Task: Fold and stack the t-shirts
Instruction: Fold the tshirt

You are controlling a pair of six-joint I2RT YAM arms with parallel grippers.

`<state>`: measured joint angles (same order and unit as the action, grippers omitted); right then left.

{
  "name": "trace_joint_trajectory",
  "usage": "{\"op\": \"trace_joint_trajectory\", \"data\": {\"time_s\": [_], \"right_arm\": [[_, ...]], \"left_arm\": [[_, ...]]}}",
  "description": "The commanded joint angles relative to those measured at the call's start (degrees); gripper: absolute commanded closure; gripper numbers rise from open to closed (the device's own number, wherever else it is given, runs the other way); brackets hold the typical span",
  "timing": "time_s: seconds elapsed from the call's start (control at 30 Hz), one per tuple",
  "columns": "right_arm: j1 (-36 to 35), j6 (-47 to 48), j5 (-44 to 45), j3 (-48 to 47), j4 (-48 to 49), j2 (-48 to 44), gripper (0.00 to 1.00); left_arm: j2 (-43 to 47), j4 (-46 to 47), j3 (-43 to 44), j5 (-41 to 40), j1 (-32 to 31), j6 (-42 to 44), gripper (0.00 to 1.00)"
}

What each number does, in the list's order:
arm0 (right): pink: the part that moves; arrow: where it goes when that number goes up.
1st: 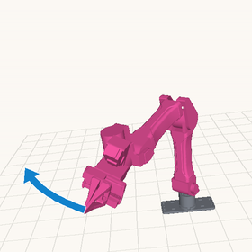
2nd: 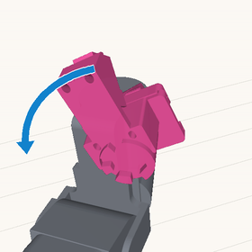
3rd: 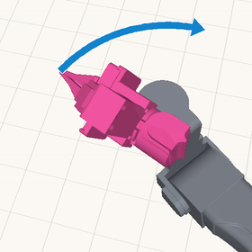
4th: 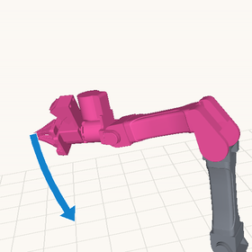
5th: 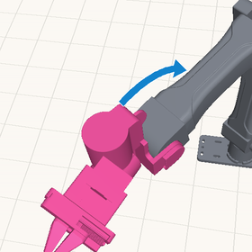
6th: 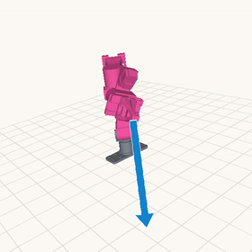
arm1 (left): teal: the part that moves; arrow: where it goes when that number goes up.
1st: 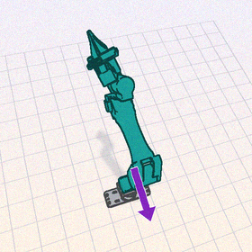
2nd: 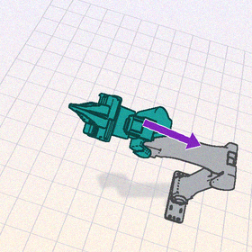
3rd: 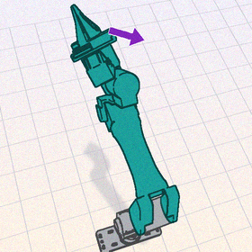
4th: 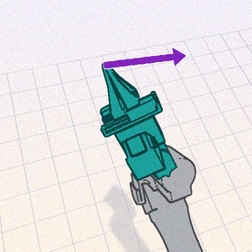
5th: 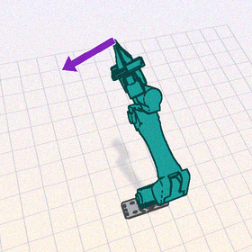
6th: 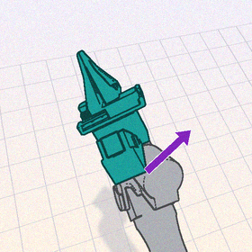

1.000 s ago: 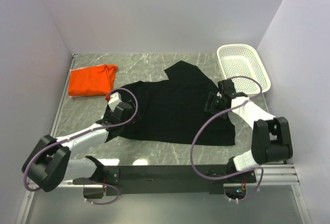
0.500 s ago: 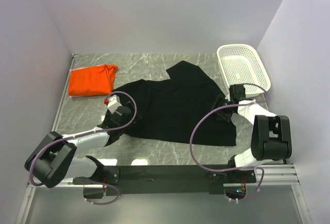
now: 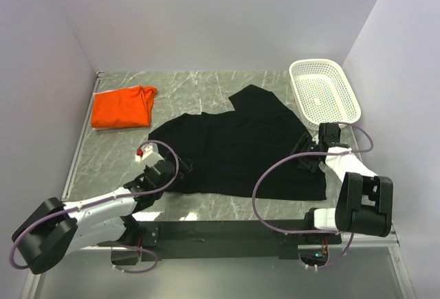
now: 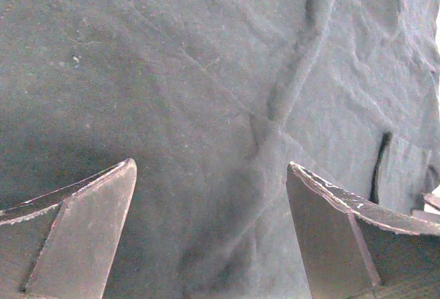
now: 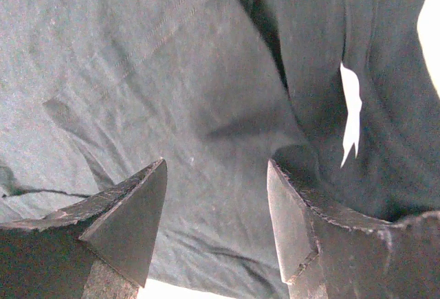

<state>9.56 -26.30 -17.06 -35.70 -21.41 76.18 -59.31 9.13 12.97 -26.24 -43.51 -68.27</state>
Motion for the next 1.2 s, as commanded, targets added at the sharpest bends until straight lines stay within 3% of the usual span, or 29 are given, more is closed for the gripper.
{"op": "trace_joint_trajectory", "data": {"time_s": [0.0, 0.2, 0.47, 0.57, 0.6, 0.67, 0.7, 0.8, 0.9, 1.17], "right_arm": [[0.19, -0.41, 1.85, 0.90, -1.53, -3.14, 0.33], [0.19, -1.12, 2.29, 1.87, -2.14, -6.22, 0.33], [-4.10, 1.08, 3.52, -0.24, -4.69, -13.68, 0.33], [-6.39, 0.99, 3.26, -1.38, -4.52, -16.06, 0.33], [-8.05, 0.91, 3.52, -1.73, -4.52, -16.41, 0.33], [-9.29, 0.82, 3.70, -2.70, -4.43, -16.59, 0.33], [-11.04, 0.73, 3.96, -3.05, -4.26, -16.51, 0.33], [-15.00, 0.12, 5.10, -3.58, -3.03, -15.19, 0.33], [-19.31, -0.41, 6.16, -3.58, -1.10, -13.00, 0.33], [-25.46, -1.12, 5.28, -2.62, 2.60, -6.40, 0.33]], "left_arm": [[0.51, -15.26, -3.30, 1.72, -3.59, -6.25, 0.01], [3.23, -20.81, -2.52, -0.48, -9.13, -11.09, 0.01], [11.92, -37.67, 12.23, -10.75, -10.11, -6.01, 0.01], [12.11, -37.78, 18.92, -15.94, -6.34, 1.27, 0.01], [11.68, -35.25, 20.15, -15.77, -1.63, 6.87, 0.01], [8.88, -30.42, 22.44, -11.48, 4.63, 13.57, 0.01], [7.55, -26.83, 22.97, -10.33, 10.75, 17.95, 0.01], [-0.17, -24.42, 25.78, -6.55, 19.48, 23.51, 0.01], [-7.91, -20.91, 28.68, -4.97, 23.01, 26.68, 0.01], [-23.99, -10.98, 34.83, -2.15, 23.91, 33.29, 0.06]]}}
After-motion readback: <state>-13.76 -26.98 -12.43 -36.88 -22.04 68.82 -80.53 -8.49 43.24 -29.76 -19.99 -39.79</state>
